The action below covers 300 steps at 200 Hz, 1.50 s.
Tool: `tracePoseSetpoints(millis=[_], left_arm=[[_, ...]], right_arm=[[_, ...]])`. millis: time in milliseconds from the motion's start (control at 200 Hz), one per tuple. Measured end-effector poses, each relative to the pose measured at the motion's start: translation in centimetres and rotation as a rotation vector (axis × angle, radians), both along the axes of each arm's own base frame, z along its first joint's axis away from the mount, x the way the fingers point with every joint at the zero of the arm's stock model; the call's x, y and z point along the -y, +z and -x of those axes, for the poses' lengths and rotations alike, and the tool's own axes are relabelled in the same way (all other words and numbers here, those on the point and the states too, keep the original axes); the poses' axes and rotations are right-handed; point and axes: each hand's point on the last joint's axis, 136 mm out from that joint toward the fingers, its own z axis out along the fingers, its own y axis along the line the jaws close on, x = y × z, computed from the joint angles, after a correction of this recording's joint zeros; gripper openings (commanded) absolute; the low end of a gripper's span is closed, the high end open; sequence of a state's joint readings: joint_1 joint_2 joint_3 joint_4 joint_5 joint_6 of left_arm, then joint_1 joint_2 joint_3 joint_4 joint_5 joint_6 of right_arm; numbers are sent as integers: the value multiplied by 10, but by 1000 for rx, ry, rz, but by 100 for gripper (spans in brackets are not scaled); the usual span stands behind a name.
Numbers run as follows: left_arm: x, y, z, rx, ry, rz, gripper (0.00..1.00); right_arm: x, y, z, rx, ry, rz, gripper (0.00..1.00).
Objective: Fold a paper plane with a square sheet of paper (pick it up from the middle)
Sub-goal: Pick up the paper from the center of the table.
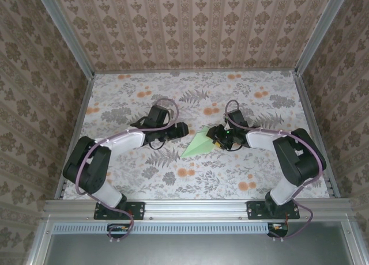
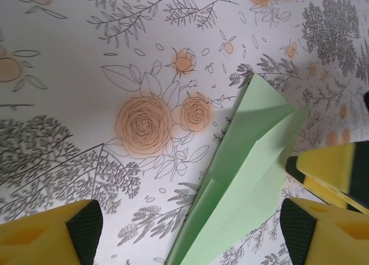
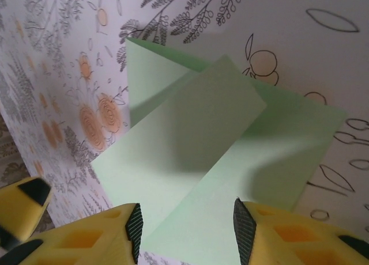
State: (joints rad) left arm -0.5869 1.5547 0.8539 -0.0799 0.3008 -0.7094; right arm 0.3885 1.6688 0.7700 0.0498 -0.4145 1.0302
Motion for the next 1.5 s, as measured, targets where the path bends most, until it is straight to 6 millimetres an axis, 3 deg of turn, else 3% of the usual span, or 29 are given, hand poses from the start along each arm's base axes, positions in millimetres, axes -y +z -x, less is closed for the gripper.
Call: tracePoseSetpoints(millis=[180,395,705,860,1185,1290,1500], left_arm=[[-14,11,1,39,25,0,91],[-26,5,4,40,41,-16,100],[-34,4,4,37,57,-18,100],[-37,2,5,23,59,-13,100],[-36,4,10,-34,52,55,100],[-33,8,15,-55,39,105,100],[-21,27,22,-84,-25,258,100]], right_arm=[[-9,-5,-5,-4,6,-6,45],[-20,-8,-11,-4,21,-34,41],[-41,-3,-16,54,35,-96,33],[-49,-10,-15,58,29,-122,29],[-46,-11,-18,89,-3,-138,12],[-44,7,-23,148,11,-152,12],[-50,79,-34,347,108,-263,11]])
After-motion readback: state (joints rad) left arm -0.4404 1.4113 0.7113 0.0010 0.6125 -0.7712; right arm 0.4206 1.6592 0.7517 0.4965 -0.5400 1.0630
